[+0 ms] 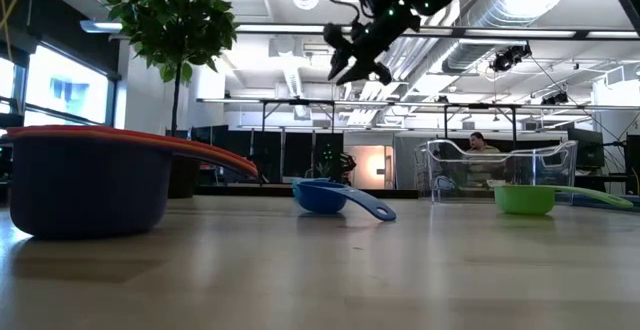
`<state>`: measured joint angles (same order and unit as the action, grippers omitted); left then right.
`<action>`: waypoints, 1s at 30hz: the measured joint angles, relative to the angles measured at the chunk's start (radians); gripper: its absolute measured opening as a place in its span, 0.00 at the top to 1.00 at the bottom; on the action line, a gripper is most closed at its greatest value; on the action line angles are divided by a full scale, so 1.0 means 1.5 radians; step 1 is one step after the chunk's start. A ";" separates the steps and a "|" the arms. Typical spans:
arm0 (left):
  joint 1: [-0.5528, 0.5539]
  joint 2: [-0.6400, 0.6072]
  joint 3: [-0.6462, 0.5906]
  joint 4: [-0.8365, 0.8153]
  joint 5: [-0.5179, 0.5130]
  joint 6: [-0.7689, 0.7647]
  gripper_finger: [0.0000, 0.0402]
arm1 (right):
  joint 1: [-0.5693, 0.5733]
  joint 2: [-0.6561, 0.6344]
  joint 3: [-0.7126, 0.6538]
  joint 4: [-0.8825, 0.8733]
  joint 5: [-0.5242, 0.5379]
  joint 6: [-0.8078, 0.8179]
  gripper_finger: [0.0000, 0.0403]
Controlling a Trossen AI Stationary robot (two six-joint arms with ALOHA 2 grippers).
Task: Nest measuring cups in basket
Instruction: Stack the light blue measuring cup on top of the red measuring cup
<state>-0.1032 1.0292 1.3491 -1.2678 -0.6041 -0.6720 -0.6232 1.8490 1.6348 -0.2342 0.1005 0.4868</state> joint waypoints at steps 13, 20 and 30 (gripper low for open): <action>0.000 0.000 0.000 0.000 -0.024 -0.039 0.82 | 0.004 0.079 0.000 -0.009 -0.025 0.051 0.75; 0.000 0.000 0.000 0.000 -0.024 -0.050 0.82 | 0.031 0.136 0.000 -0.037 -0.069 0.089 0.75; 0.000 0.000 0.000 0.000 -0.021 -0.051 0.82 | 0.060 0.177 0.000 -0.090 -0.060 0.095 0.75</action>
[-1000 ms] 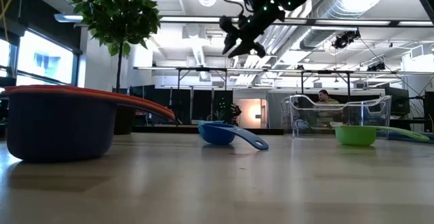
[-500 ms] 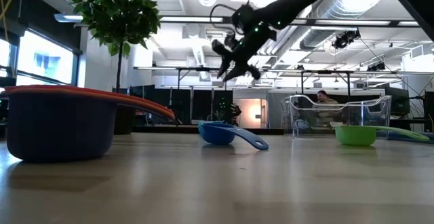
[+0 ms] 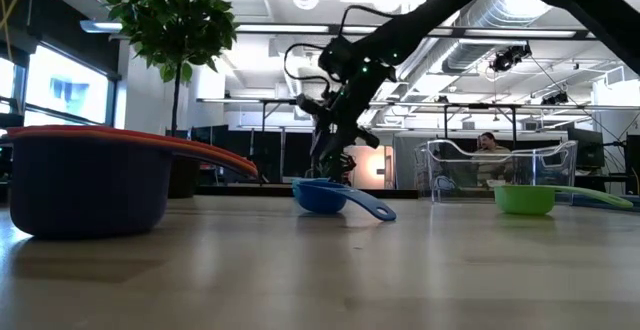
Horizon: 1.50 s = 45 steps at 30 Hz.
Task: Nest measuring cups in basket
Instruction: Stack the light blue measuring cup on top of the red measuring cup
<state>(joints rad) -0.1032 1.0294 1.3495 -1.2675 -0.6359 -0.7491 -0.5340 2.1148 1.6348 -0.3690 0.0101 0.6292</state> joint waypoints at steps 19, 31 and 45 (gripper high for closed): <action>0.000 0.000 0.001 0.000 0.002 0.000 0.82 | 0.003 0.040 0.000 -0.033 0.056 0.029 0.75; 0.000 0.000 0.001 0.000 0.002 0.000 0.82 | 0.002 0.061 0.000 -0.020 0.061 0.035 0.76; 0.000 0.000 0.001 0.000 0.002 0.000 0.82 | -0.002 0.061 0.000 -0.025 0.028 0.014 0.97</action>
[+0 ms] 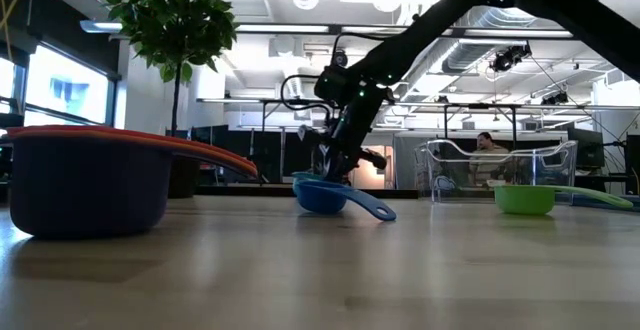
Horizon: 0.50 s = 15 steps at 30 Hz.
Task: Nest measuring cups in basket
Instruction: Stack the light blue measuring cup on top of the red measuring cup
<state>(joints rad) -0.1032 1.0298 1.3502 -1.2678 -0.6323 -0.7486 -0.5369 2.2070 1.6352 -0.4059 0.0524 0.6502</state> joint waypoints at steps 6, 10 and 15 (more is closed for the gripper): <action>0.000 0.000 0.000 0.000 0.029 0.000 0.82 | 0.007 -0.006 0.004 -0.012 -0.045 -0.019 0.99; 0.000 0.000 0.000 0.000 0.032 0.001 0.82 | 0.037 -0.007 0.053 -0.083 -0.052 -0.066 0.99; 0.000 0.000 0.000 0.000 0.057 0.000 0.82 | 0.093 -0.007 0.144 -0.188 -0.048 -0.152 1.00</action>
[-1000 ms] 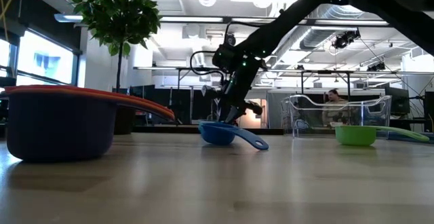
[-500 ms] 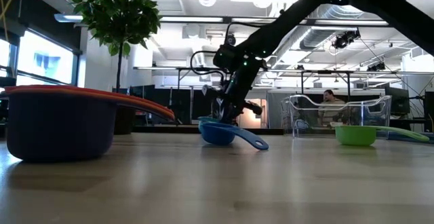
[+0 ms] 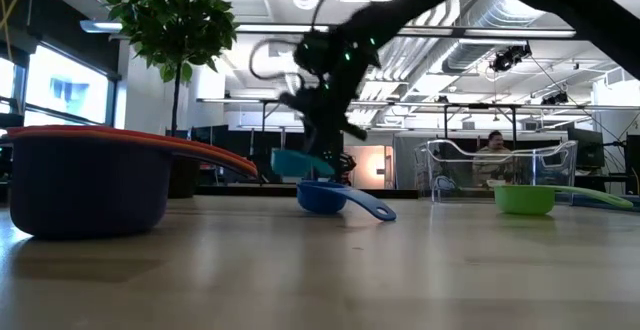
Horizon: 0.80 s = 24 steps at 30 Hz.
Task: Nest measuring cups in basket
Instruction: Stack the light blue measuring cup on top of the red measuring cup
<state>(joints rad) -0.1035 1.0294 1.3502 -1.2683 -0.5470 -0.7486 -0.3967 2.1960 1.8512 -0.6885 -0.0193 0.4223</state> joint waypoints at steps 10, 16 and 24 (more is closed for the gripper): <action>0.000 -0.003 0.000 0.000 0.029 0.012 0.82 | 0.127 -0.002 0.119 -0.123 0.010 -0.108 1.00; 0.000 -0.002 0.000 0.000 0.031 0.009 0.82 | 0.189 -0.002 0.139 -0.120 0.006 -0.120 1.00; 0.000 -0.001 0.000 0.000 0.078 -0.023 0.82 | 0.252 -0.002 0.140 -0.061 -0.025 -0.151 1.00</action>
<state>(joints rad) -0.1036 1.0275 1.3502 -1.2678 -0.4304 -0.7833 -0.0190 2.1937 2.0617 -0.7802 -0.0571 0.1951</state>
